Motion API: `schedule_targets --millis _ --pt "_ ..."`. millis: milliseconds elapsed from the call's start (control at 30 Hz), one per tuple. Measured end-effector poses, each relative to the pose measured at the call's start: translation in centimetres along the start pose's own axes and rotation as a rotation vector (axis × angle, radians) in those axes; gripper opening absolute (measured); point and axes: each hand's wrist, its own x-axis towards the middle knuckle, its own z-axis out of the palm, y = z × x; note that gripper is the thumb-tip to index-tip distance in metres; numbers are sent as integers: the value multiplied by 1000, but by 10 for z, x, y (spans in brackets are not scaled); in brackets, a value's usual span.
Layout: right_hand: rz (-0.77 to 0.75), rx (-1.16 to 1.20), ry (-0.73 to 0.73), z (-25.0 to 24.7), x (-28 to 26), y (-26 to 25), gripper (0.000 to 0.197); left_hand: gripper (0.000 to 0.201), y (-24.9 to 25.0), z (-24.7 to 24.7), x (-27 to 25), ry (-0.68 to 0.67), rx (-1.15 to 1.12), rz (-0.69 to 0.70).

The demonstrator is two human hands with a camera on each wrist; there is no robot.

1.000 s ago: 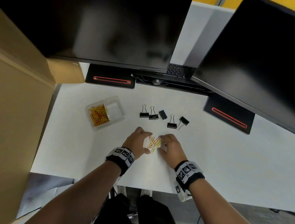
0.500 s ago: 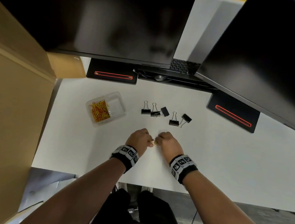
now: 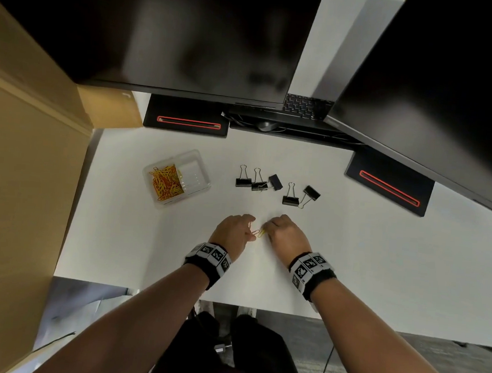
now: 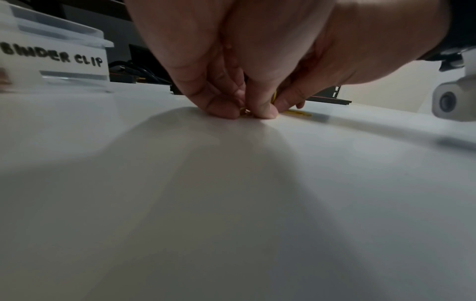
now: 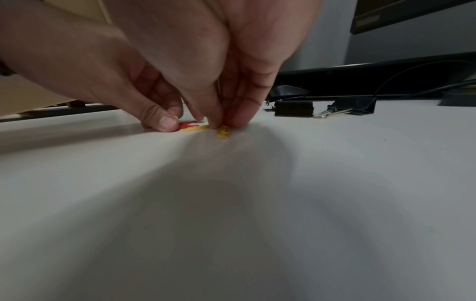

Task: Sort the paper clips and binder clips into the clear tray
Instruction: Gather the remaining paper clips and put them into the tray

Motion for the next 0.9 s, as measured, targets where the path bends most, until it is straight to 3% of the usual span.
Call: schedule_targets --millis 200,333,567,633,767,900 --pt "97 88 70 -3 -1 4 16 49 -3 2 -4 111 -57 -72" --pt "212 231 117 -6 -3 7 13 34 -2 2 -6 126 -40 -103" --pt "592 683 193 -8 -11 20 3 14 4 5 -5 123 82 -106" --pt "642 779 209 -8 -11 22 4 13 3 5 -2 92 72 -83" --pt "724 1192 229 -10 -11 21 11 9 0 3 1 51 32 -38" --pt "736 1370 233 -15 -14 19 13 13 0 1 -1 53 -30 -39"
